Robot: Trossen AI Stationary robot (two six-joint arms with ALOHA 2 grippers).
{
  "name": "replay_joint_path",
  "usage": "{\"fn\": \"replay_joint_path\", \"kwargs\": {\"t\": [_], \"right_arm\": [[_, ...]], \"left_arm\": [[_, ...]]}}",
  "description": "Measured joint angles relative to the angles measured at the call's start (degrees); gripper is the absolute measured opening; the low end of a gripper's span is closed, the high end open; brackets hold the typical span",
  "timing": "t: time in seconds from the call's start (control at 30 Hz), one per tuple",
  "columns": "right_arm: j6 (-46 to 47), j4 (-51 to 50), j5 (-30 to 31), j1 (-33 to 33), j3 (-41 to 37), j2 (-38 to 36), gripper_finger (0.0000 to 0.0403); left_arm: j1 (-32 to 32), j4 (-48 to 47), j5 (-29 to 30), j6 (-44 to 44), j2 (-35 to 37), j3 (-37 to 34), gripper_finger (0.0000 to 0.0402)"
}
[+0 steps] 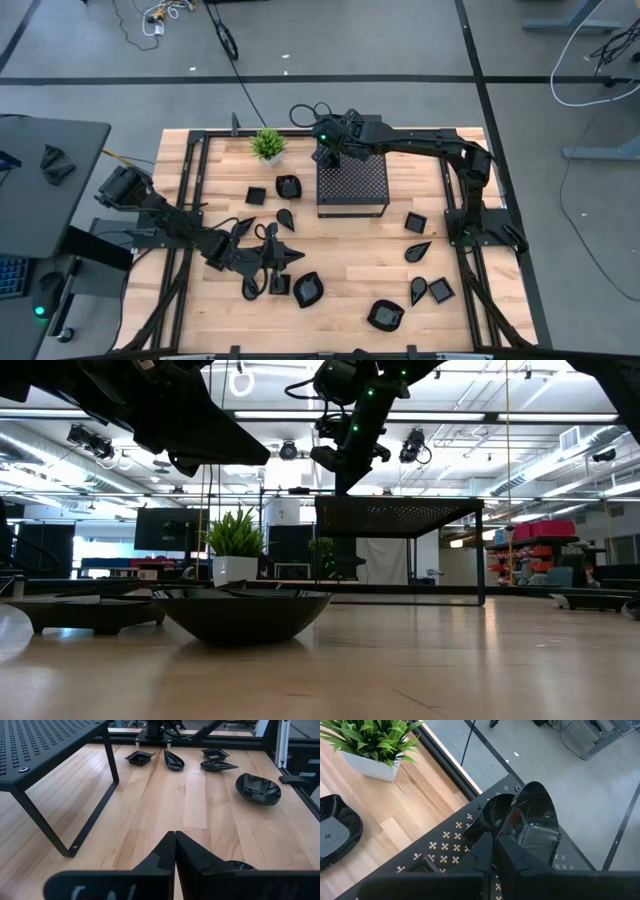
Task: Pick & Place Mini shaped plates
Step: Stack the leaf shaped plate on top of the leaf shaped plates on the shelf
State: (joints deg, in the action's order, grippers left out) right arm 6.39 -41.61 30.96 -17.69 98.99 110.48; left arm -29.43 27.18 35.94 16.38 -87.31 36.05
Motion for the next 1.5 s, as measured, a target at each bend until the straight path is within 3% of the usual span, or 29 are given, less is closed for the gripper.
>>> {"fn": "replay_joint_path", "kwargs": {"t": [0.63,1.17,1.43,1.5], "right_arm": [[-0.9,-0.5,0.0,-0.3,0.0,0.0,0.0082],[-3.5,-0.4,-0.6,-0.2,-0.1,-0.9,0.0201],[-4.0,-0.1,-0.6,1.4,-0.1,-5.0,0.0209],[-4.1,0.2,-3.1,1.8,-0.1,-5.8,0.0205]], "left_arm": [[0.0,0.0,0.0,0.0,0.0,0.0,0.0014],[0.0,0.0,0.0,0.0,0.0,0.0,0.0014],[0.0,0.0,0.0,0.1,0.0,0.0,0.0014],[0.0,0.0,0.0,0.5,0.0,0.0,0.0014]]}}
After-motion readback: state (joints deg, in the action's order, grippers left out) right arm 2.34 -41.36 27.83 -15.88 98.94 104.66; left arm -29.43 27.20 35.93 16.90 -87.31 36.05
